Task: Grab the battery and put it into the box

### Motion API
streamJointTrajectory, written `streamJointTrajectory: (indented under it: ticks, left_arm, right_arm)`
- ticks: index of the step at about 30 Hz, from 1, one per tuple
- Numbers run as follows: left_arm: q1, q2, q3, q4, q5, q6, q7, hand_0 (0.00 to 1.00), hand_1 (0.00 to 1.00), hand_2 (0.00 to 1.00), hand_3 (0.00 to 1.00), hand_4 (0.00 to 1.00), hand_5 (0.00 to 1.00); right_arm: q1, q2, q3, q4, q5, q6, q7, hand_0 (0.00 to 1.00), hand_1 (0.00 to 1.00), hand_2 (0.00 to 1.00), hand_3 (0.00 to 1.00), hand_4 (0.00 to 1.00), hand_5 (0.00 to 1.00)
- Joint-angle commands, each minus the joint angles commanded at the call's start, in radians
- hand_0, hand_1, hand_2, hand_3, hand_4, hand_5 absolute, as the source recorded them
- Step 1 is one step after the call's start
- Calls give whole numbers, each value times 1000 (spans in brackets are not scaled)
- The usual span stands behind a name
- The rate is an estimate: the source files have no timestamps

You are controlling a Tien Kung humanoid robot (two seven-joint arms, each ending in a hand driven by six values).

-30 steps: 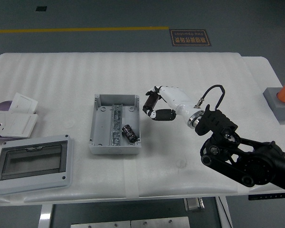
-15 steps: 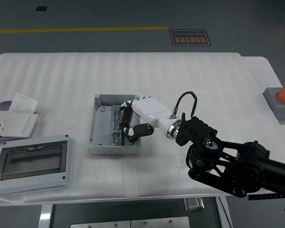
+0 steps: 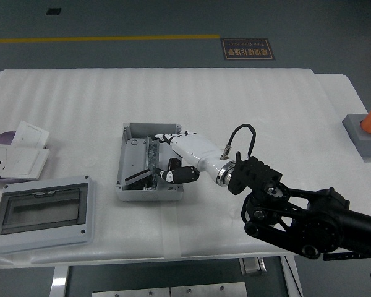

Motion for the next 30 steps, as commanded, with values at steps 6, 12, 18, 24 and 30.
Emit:
streamJointTrajectory:
  ticks: [6, 12, 18, 24, 30]
  left_arm:
    - [6, 0, 10, 0, -13, 1, -2, 626, 647, 537, 567, 468, 477]
    - [16, 2, 12, -1, -17, 2, -2, 625, 648, 536, 567, 468, 475]
    - [24, 9, 12, -2, -16, 3, -1, 628, 649, 536, 568, 470, 474]
    - [31, 14, 5, -3, -16, 5, -1, 629, 648, 537, 568, 475, 469]
    - [33, 16, -6, -4, -8, 5, 2, 629, 650, 548, 577, 513, 478]
  right_arm:
    - [-89, -29, 115, 1, 25, -55, 33, 970, 876, 853, 940, 660, 415]
    - [-208, -92, 273, 6, 6, -85, 50, 950, 860, 835, 918, 668, 421]
    - [-318, -134, 436, 10, -6, -109, 70, 935, 848, 821, 908, 673, 428]
    - [-393, -145, 582, 7, 110, -158, 177, 916, 837, 811, 899, 686, 442]
    - [-438, -142, 695, 21, 255, -169, 306, 824, 787, 773, 831, 686, 446]
